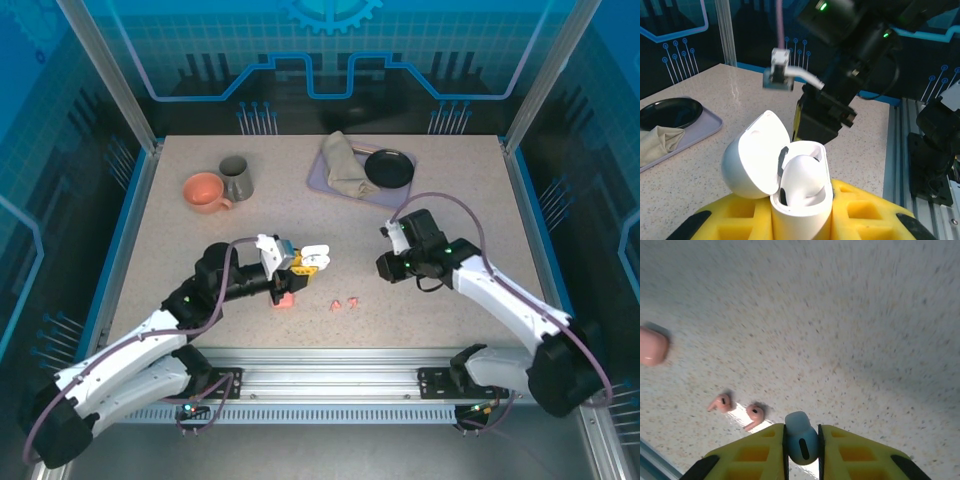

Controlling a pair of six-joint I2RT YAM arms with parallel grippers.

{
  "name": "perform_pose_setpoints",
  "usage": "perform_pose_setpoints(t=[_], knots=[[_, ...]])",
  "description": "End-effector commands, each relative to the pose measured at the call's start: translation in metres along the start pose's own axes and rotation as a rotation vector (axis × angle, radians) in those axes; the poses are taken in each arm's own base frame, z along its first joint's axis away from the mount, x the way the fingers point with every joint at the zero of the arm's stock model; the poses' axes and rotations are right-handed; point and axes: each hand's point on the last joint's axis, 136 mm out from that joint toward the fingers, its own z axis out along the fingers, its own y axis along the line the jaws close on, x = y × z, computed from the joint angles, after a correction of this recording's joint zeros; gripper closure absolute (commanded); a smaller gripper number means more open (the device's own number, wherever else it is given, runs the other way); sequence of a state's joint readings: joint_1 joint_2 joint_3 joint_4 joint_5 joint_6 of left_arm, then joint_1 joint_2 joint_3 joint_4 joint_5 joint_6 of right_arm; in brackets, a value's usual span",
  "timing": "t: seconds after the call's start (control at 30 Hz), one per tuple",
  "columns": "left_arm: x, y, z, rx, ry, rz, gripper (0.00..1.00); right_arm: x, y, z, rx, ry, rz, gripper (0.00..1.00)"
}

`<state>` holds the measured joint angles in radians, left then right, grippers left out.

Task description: Insert the wireless bluetooth earbuds into the charging case

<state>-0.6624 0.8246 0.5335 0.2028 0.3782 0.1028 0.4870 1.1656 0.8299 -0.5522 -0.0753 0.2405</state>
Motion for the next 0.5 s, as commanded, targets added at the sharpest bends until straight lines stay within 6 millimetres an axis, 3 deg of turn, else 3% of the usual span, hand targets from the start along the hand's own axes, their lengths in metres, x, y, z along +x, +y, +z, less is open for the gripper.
perform_pose_setpoints(t=[0.0, 0.27, 0.47], knots=[[-0.010, -0.002, 0.003, 0.013, -0.037, -0.020, 1.00, -0.016, 0.008, -0.023, 0.008, -0.124, -0.125, 0.78], [-0.008, 0.000, 0.010, 0.025, -0.014, -0.055, 1.00, -0.054, 0.050, -0.080, -0.039, -0.384, -0.350, 0.78], [-0.010, 0.002, 0.015, 0.025, -0.015, -0.057, 1.00, -0.076, 0.094, -0.118, -0.069, -0.511, -0.540, 0.78]])
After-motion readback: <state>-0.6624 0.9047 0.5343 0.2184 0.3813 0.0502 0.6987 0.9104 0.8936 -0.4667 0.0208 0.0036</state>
